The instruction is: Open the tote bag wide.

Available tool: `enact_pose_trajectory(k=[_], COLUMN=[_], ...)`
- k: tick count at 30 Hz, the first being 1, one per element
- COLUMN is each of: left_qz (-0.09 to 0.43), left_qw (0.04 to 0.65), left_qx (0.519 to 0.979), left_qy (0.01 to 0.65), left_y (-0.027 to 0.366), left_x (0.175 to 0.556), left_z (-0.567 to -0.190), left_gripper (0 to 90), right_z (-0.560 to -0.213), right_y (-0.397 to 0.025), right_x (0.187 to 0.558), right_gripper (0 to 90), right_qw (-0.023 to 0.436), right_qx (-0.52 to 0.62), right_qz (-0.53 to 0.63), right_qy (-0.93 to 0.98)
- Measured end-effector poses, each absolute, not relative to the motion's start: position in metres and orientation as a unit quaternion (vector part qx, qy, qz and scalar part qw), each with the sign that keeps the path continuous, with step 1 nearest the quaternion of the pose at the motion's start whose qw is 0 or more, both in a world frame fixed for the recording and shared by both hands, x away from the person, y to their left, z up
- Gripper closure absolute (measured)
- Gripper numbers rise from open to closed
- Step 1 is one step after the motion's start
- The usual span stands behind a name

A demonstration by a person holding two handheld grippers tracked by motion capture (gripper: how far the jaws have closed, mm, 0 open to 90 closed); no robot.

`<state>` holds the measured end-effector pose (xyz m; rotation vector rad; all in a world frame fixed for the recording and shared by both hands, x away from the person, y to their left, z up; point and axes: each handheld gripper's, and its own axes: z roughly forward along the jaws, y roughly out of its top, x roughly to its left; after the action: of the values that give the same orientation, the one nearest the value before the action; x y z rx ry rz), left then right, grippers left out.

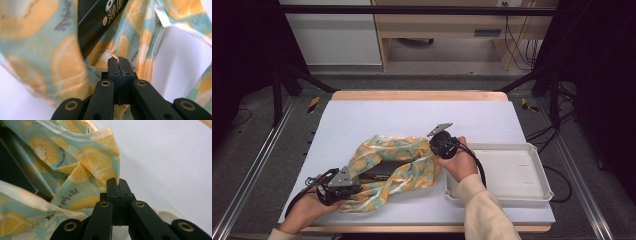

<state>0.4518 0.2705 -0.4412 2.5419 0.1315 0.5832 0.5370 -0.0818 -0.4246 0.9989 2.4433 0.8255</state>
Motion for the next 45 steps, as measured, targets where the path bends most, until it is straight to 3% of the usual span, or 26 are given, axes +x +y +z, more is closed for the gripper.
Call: enact_pose_trajectory(k=[4,5,37,41,45], left_qz=[0.216,0.121,0.117,0.138,0.155], left_qw=[0.260,0.295,0.293,0.312,0.336], left_qx=[0.940,0.925,0.927,0.916,0.903], left_qy=[0.048,0.207,0.206,0.210,0.220], left_y=[0.270,0.266,0.262,0.263,0.264], left_x=[0.451,0.427,0.421,0.419,0.419], left_z=[-0.443,-0.456,-0.461,-0.456,-0.452], left_gripper=[90.0,90.0,89.9,84.4,69.2], right_z=[-0.426,-0.427,-0.430,-0.425,-0.413], right_y=[-0.086,-0.087,-0.097,-0.094,-0.093], right_x=[0.542,0.543,0.546,0.539,0.528], right_gripper=[90.0,90.0,89.7,77.3,60.6], right_qw=[0.199,0.200,0.197,0.198,0.205], right_qx=[0.371,0.372,0.377,0.362,0.354], right_qz=[0.289,0.292,0.283,0.304,0.336], right_qy=[0.860,0.858,0.860,0.859,0.848])
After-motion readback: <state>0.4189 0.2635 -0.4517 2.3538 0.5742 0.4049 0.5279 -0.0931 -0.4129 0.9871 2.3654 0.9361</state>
